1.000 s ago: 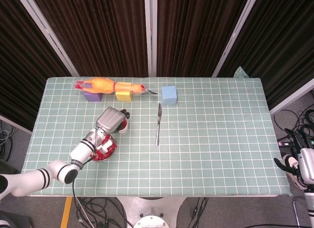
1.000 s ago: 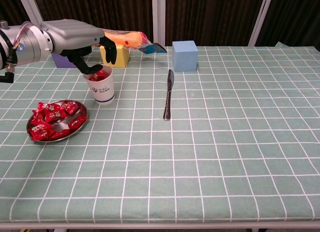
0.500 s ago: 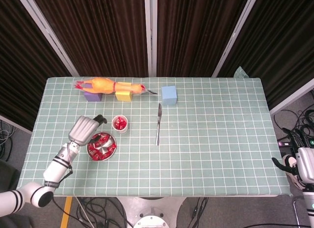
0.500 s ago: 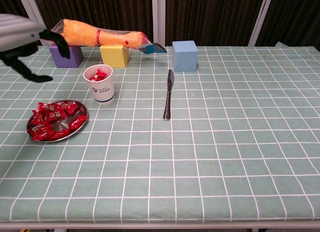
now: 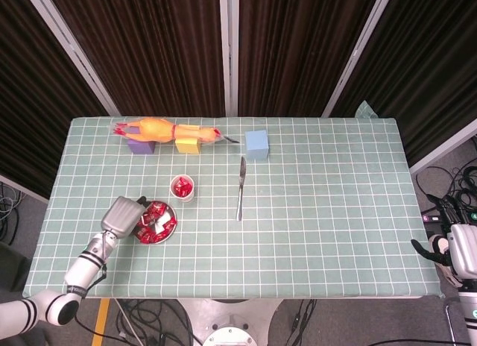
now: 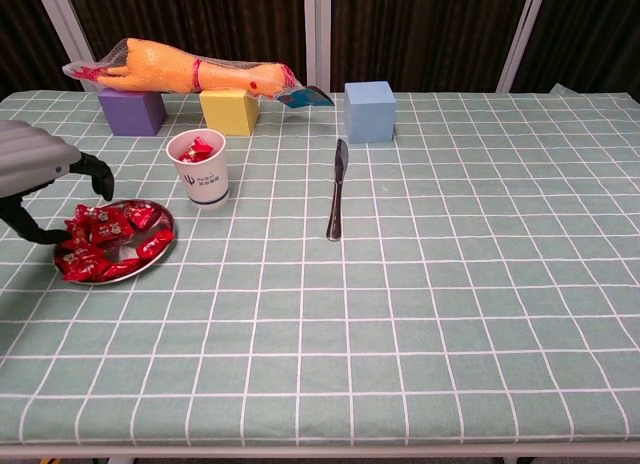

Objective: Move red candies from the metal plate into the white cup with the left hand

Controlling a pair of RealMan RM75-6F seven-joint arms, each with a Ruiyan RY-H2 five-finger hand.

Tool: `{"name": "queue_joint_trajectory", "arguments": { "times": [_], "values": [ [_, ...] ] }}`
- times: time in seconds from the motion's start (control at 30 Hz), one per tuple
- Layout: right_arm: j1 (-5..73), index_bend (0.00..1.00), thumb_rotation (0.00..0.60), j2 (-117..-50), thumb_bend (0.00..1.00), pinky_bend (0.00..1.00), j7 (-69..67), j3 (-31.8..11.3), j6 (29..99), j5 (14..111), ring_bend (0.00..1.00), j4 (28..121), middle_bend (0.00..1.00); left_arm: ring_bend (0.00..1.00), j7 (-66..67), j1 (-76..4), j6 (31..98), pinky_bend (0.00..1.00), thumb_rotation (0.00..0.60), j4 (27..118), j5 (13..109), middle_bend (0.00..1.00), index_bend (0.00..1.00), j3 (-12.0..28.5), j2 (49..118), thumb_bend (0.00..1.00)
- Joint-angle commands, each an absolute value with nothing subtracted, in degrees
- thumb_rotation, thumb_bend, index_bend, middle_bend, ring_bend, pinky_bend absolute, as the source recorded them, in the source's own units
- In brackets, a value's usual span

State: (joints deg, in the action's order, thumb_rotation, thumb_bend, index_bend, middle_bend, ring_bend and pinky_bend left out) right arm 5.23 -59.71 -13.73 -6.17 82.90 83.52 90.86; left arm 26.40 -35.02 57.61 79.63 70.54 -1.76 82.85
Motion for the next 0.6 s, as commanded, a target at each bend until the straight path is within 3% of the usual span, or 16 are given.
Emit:
{"name": "queue_joint_trajectory", "arguments": {
  "times": [0.03, 0.6],
  "values": [
    [5.25, 0.12, 0.600, -59.71, 0.11, 0.39, -13.66, -6.16, 82.94, 83.59, 0.07, 90.94, 0.18, 0.92, 27.97, -34.83, 56.89, 1.00, 0.600, 78.81, 69.63, 0.40, 0.39, -1.81, 83.43, 0.26],
    [5.04, 0.12, 0.600, -59.57, 0.11, 0.40, -13.45, -6.11, 83.08, 83.25, 0.08, 91.21, 0.18, 0.92, 31.54, -35.89, 53.29, 1.00, 0.600, 73.92, 68.74, 0.39, 0.37, -1.28, 86.57, 0.26]
  ]
}}
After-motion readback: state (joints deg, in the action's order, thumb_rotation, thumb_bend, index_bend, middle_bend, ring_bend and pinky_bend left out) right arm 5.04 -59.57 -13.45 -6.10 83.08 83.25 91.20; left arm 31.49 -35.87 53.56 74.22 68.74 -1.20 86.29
